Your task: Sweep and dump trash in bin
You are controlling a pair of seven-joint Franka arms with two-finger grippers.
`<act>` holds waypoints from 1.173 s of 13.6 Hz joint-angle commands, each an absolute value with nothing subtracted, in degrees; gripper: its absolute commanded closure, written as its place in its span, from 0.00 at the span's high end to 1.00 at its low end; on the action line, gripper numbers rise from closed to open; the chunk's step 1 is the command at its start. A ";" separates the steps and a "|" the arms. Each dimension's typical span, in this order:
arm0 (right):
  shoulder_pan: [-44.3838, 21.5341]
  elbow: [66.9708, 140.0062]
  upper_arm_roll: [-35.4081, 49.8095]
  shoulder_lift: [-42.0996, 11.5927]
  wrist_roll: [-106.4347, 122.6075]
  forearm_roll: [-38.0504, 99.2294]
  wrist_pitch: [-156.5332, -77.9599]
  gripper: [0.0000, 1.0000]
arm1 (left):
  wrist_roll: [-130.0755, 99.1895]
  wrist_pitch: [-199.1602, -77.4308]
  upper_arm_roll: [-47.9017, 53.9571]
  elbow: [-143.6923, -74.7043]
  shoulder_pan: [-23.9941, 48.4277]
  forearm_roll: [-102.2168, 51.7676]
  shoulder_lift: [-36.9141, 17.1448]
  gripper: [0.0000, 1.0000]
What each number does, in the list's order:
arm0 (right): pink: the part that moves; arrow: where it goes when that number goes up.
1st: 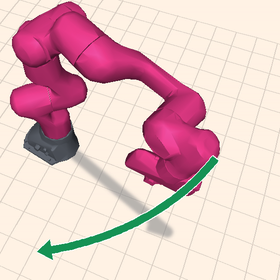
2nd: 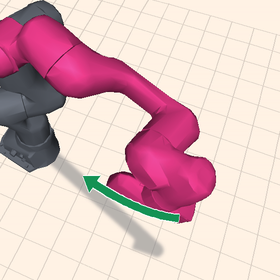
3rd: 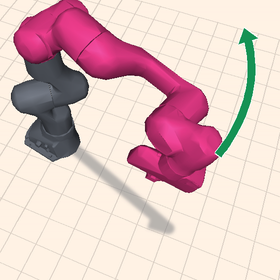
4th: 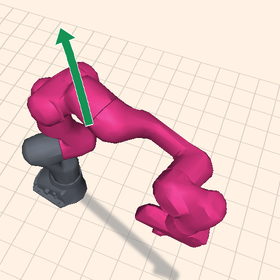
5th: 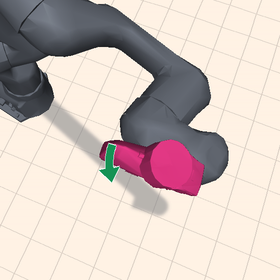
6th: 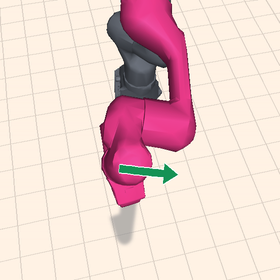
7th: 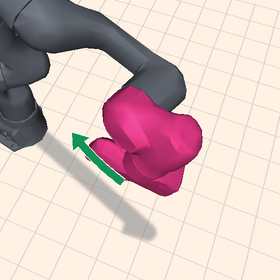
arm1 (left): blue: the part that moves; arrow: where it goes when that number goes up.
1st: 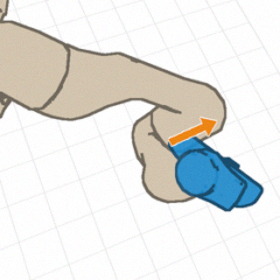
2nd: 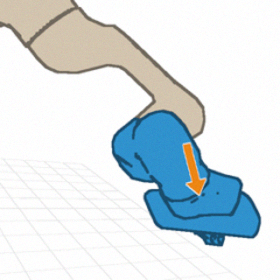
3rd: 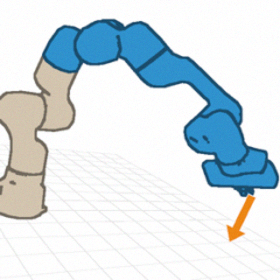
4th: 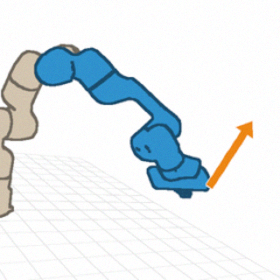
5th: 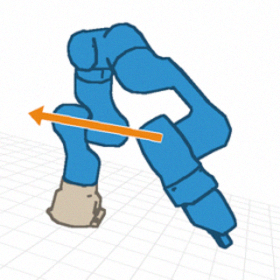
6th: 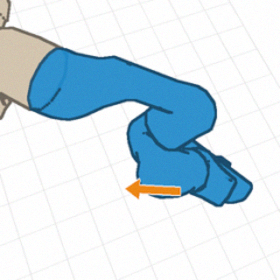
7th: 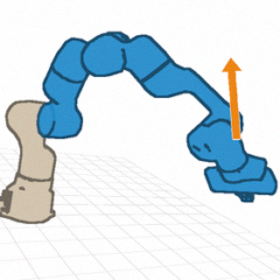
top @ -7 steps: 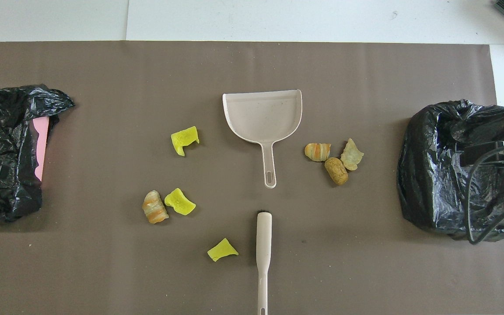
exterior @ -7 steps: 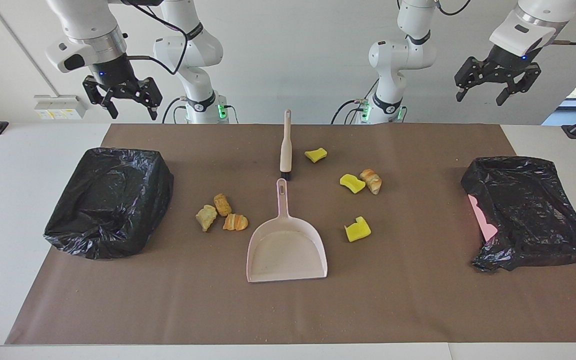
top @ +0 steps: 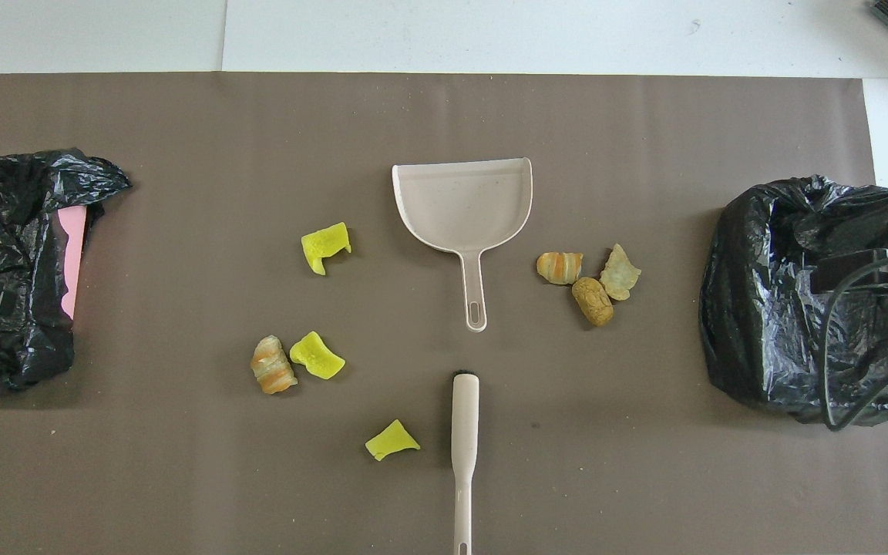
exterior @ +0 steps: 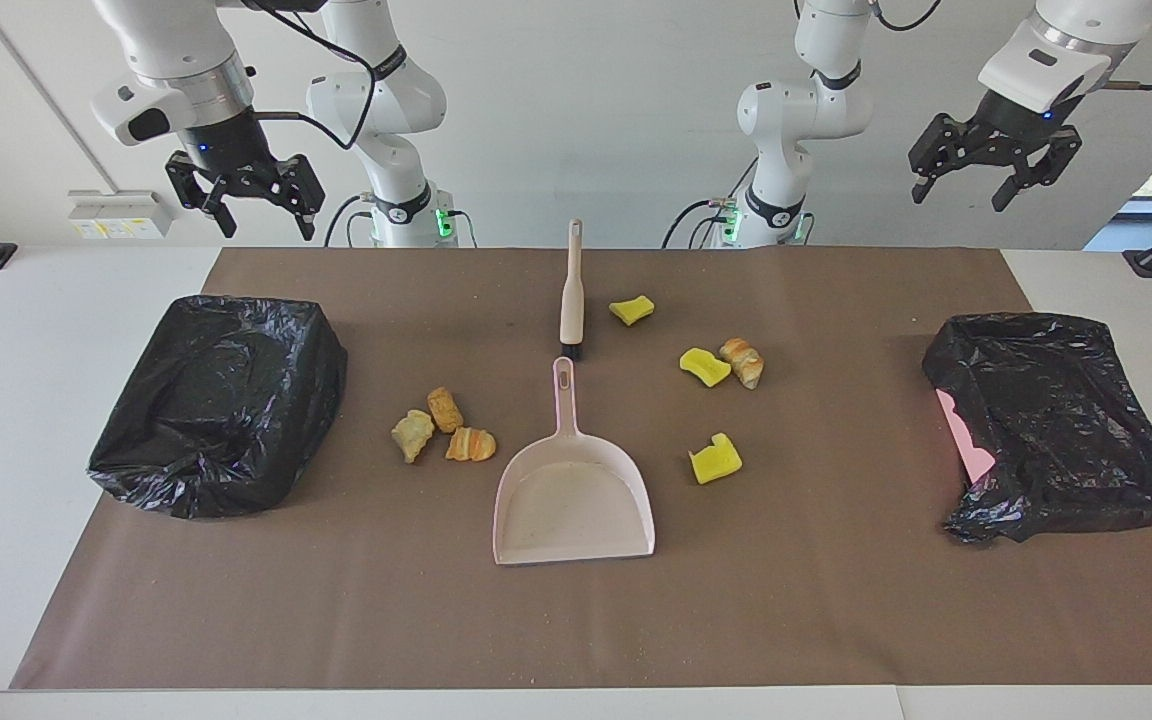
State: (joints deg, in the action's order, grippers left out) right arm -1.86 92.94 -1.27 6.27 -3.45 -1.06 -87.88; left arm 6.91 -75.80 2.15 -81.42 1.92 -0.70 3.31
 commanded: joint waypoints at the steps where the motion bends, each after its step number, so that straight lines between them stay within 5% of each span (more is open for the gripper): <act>1: -1.06 94.57 -1.14 7.82 -1.85 0.35 -88.59 1.00 | 7.03 -76.47 2.20 -83.14 1.15 -0.18 4.75 1.00; 16: -1.05 94.66 -1.14 7.82 -1.93 0.44 -88.68 1.00 | 6.77 -75.67 2.20 -83.14 1.67 -0.09 4.83 1.00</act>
